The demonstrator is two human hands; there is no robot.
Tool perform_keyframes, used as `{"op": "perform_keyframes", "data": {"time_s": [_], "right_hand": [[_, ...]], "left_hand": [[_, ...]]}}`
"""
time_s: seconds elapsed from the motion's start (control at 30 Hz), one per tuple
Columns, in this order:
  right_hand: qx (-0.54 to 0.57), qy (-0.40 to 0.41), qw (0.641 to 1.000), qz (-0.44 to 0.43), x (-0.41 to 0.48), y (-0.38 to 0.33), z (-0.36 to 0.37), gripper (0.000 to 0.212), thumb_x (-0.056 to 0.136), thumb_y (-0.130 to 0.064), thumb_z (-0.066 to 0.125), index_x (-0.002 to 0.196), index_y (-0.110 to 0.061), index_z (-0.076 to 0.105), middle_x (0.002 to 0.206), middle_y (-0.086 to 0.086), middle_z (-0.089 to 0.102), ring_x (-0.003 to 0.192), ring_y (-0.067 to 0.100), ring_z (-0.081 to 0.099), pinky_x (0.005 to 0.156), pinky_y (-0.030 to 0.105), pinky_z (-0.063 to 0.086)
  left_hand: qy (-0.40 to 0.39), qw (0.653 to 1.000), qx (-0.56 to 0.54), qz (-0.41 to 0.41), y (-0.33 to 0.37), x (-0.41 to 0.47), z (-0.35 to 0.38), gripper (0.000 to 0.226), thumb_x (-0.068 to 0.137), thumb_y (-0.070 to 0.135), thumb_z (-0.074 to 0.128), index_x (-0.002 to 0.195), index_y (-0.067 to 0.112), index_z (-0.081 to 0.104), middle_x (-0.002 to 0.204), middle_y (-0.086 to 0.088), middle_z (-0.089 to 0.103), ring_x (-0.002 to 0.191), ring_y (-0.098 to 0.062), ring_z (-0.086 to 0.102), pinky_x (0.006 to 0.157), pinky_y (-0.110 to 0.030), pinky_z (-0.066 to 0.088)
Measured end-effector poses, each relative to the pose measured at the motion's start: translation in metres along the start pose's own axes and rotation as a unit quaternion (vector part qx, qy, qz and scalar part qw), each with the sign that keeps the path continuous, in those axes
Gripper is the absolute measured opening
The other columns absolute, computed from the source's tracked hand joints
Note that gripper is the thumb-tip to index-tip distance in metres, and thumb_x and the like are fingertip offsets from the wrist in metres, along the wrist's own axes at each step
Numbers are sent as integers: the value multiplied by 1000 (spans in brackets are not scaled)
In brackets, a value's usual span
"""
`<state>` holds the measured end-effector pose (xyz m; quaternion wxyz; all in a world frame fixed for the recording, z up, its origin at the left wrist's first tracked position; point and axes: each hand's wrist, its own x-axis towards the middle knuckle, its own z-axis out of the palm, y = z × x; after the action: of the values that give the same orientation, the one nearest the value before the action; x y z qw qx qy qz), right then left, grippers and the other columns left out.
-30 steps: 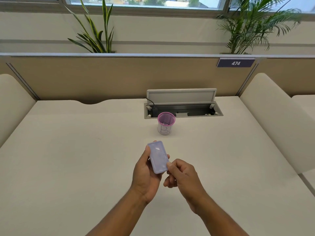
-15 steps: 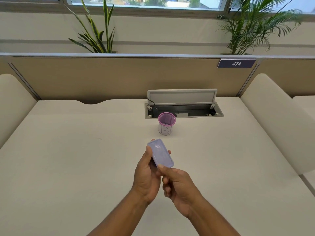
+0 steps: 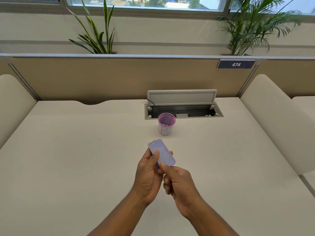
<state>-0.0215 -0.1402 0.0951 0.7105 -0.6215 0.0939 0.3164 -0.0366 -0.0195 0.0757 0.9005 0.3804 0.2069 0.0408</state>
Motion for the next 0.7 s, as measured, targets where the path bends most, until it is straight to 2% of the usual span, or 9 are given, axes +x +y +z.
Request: {"op": "perform_keyframes", "data": {"time_s": [0.07, 0.17, 0.23, 0.4, 0.57, 0.7], "right_hand": [[-7, 19, 1000, -7, 1, -3, -3, 54, 90, -49, 75, 85, 5, 69, 59, 4, 51, 52, 18, 43, 53, 29, 40], [-38, 89, 994, -50, 4, -8, -6, 61, 91, -54, 74, 83, 6, 64, 58, 2, 53, 51, 18, 46, 53, 32, 46], [-68, 115, 987, -89, 8, -12, -8, 57, 92, -52, 74, 82, 3, 62, 57, -1, 55, 49, 16, 47, 52, 29, 50], [-140, 89, 978, -130, 16, -24, -15, 30, 96, -33, 74, 80, -7, 72, 59, -2, 66, 52, 10, 57, 51, 23, 51], [-152, 81, 977, -126, 22, -26, -21, 30, 96, -27, 73, 76, -4, 71, 55, 0, 61, 49, 11, 52, 50, 20, 48], [-143, 71, 980, -120, 22, -24, -20, 30, 95, -27, 74, 71, -9, 71, 55, 1, 61, 49, 12, 52, 51, 19, 49]], "left_hand": [[-5, 1000, -15, 5, -1, 1, -3, 47, 101, 28, 61, 146, 16, 59, 141, -22, 70, 131, -34, 68, 92, -38, 63], [-1, 999, -36, 9, 0, 2, -5, 43, 102, 24, 60, 143, 13, 62, 142, -22, 69, 130, -36, 68, 96, -38, 62], [0, 999, -36, 9, 0, 3, -5, 44, 102, 25, 60, 144, 11, 62, 143, -23, 68, 128, -35, 69, 96, -38, 62], [-3, 1000, -13, 7, -1, 2, -4, 44, 104, 26, 58, 145, 10, 61, 137, -21, 72, 122, -32, 72, 95, -38, 62], [-1, 1000, -10, 0, -1, 3, -5, 52, 103, 26, 59, 152, 10, 53, 144, -21, 68, 126, -34, 70, 96, -39, 62], [-4, 1000, -26, -1, 0, 2, -8, 45, 102, 31, 62, 144, 14, 64, 138, -20, 72, 122, -33, 72, 94, -38, 63]]}}
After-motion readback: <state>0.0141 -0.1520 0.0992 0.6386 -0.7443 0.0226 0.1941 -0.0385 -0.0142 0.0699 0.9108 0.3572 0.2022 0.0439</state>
